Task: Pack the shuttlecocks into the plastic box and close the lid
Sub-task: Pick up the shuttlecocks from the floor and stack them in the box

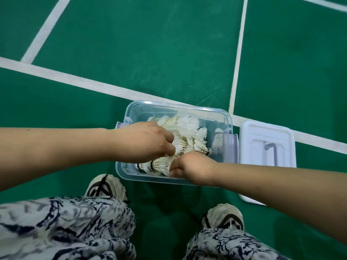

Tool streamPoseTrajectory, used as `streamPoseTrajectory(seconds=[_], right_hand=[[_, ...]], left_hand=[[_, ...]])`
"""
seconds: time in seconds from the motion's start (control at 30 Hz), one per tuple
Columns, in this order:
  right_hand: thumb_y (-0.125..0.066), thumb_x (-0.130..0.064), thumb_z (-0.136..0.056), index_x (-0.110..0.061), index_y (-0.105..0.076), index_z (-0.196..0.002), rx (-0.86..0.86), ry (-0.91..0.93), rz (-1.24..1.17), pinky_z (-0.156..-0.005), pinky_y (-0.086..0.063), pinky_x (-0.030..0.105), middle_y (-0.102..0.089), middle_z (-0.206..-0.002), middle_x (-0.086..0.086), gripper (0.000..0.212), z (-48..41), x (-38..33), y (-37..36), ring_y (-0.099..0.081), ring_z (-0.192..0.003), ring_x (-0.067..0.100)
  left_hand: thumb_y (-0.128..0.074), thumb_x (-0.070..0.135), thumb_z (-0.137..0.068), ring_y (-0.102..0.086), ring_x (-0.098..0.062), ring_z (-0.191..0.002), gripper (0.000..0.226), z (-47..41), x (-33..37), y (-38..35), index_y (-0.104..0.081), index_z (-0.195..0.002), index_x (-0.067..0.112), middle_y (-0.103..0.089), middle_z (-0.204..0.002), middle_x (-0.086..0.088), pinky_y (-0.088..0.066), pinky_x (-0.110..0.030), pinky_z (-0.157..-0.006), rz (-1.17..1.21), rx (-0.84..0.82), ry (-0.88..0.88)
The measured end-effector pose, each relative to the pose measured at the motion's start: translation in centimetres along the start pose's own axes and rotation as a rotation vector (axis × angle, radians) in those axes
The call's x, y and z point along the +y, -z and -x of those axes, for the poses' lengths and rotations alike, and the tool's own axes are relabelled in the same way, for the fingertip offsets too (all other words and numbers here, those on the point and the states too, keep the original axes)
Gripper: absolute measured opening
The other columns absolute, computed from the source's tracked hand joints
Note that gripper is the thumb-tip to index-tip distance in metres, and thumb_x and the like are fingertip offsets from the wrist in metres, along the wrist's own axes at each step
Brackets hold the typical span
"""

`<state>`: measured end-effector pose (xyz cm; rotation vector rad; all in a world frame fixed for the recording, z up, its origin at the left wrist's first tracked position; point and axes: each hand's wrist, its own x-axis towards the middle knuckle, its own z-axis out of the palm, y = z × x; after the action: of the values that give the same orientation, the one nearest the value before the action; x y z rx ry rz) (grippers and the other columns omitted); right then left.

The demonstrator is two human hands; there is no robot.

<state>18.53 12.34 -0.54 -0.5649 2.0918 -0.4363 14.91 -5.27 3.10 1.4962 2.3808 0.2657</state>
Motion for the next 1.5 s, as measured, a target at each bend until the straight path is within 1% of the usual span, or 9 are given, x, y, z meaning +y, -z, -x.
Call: streamPoseTrajectory(seconds=[0.23, 0.37, 0.5, 0.67, 0.73, 0.93, 1.2, 1.4, 1.5], right_hand=[[-0.060, -0.045, -0.082, -0.021, -0.047, -0.082, 0.406, -0.086, -0.146, -0.065, -0.044, 0.035, -0.057, -0.079, -0.006, 0.027, 3.6, 0.3, 0.4, -0.053, -0.073, 0.018], [-0.061, -0.046, -0.081, -0.026, -0.043, -0.102, 0.556, -0.060, -0.137, -0.069, -0.037, 0.030, -0.042, -0.097, -0.011, 0.034, 4.4, -0.4, 0.6, -0.044, -0.082, 0.010], [-0.053, -0.045, -0.087, -0.024, -0.055, -0.095, 0.600, -0.022, -0.082, -0.065, -0.030, 0.028, -0.036, -0.077, -0.011, 0.023, 4.4, 0.1, 1.1, -0.038, -0.079, 0.009], [-0.052, -0.036, -0.089, -0.024, -0.051, -0.082, 0.599, 0.008, -0.069, -0.057, -0.026, 0.029, -0.033, -0.062, -0.015, 0.013, 5.0, 0.6, 1.2, -0.038, -0.071, 0.012], [-0.052, -0.033, -0.089, -0.026, -0.042, -0.076, 0.589, 0.012, -0.074, -0.054, -0.027, 0.019, -0.032, -0.060, -0.014, 0.018, 5.3, 0.9, 1.0, -0.037, -0.069, 0.013], [-0.050, -0.036, -0.089, -0.027, -0.043, -0.076, 0.496, -0.015, -0.095, -0.057, -0.029, 0.031, -0.039, -0.061, -0.012, 0.018, 5.4, 1.6, -0.1, -0.043, -0.069, 0.014], [-0.045, -0.029, -0.092, -0.018, -0.062, -0.091, 0.335, 0.028, -0.068, -0.072, -0.041, 0.032, -0.065, -0.096, 0.008, 0.020, 3.4, 1.6, -2.0, -0.056, -0.091, 0.027], [-0.046, -0.024, -0.091, -0.019, -0.062, -0.084, 0.194, -0.010, -0.183, -0.068, -0.035, 0.026, -0.057, -0.083, 0.004, 0.019, 2.1, 2.4, -1.9, -0.049, -0.079, 0.020], [-0.048, -0.035, -0.088, -0.020, -0.064, -0.091, 0.202, -0.034, -0.174, -0.068, -0.045, 0.028, -0.063, -0.087, 0.001, 0.022, 2.2, 2.3, -1.2, -0.056, -0.080, 0.019]], left_hand=[[-0.043, 0.028, -0.091, -0.057, -0.027, -0.078, 0.022, -0.8, 0.8, 0.2, -0.062, -0.096, 0.018, -0.058, -0.086, -0.004, -0.049, -0.041, -0.069, 0.085, -0.127, 0.061], [-0.029, 0.039, -0.084, -0.059, -0.026, -0.070, 0.040, -1.5, 1.3, 0.8, -0.063, -0.090, 0.018, -0.059, -0.080, -0.002, -0.050, -0.038, -0.060, 0.139, 0.001, -0.007], [-0.036, 0.035, -0.084, -0.057, -0.022, -0.072, 0.031, -2.0, 1.4, 1.2, -0.061, -0.093, 0.019, -0.060, -0.077, 0.000, -0.047, -0.031, -0.059, 0.128, 0.125, -0.013], [-0.050, 0.031, -0.082, -0.042, -0.014, -0.099, 0.033, -2.1, 0.6, 0.5, -0.047, -0.113, 0.020, -0.062, -0.101, -0.003, -0.036, -0.026, -0.084, 0.109, 0.248, 0.047], [-0.052, 0.031, -0.080, -0.039, -0.015, -0.102, 0.042, -2.2, 0.5, 0.3, -0.043, -0.119, 0.017, -0.059, -0.108, -0.008, -0.030, -0.026, -0.088, 0.085, 0.272, 0.086], [-0.057, 0.026, -0.080, -0.049, -0.028, -0.105, 0.046, -2.3, -0.5, 0.1, -0.046, -0.122, 0.012, -0.057, -0.113, -0.012, -0.043, -0.038, -0.090, 0.026, 0.261, 0.227], [-0.037, 0.036, -0.080, -0.052, -0.026, -0.100, 0.046, -2.8, -1.3, -0.4, -0.043, -0.121, 0.017, -0.058, -0.109, -0.008, -0.046, -0.036, -0.087, -0.032, 0.212, 0.230], [-0.036, 0.035, -0.080, -0.055, -0.031, -0.099, 0.044, -3.2, -1.5, -0.6, -0.044, -0.119, 0.015, -0.058, -0.109, -0.011, -0.046, -0.038, -0.087, -0.040, 0.183, 0.216], [-0.041, 0.033, -0.080, -0.054, -0.033, -0.103, 0.045, -3.1, -1.7, -0.7, -0.046, -0.120, 0.013, -0.055, -0.115, -0.014, -0.045, -0.041, -0.089, -0.025, 0.178, 0.257]])
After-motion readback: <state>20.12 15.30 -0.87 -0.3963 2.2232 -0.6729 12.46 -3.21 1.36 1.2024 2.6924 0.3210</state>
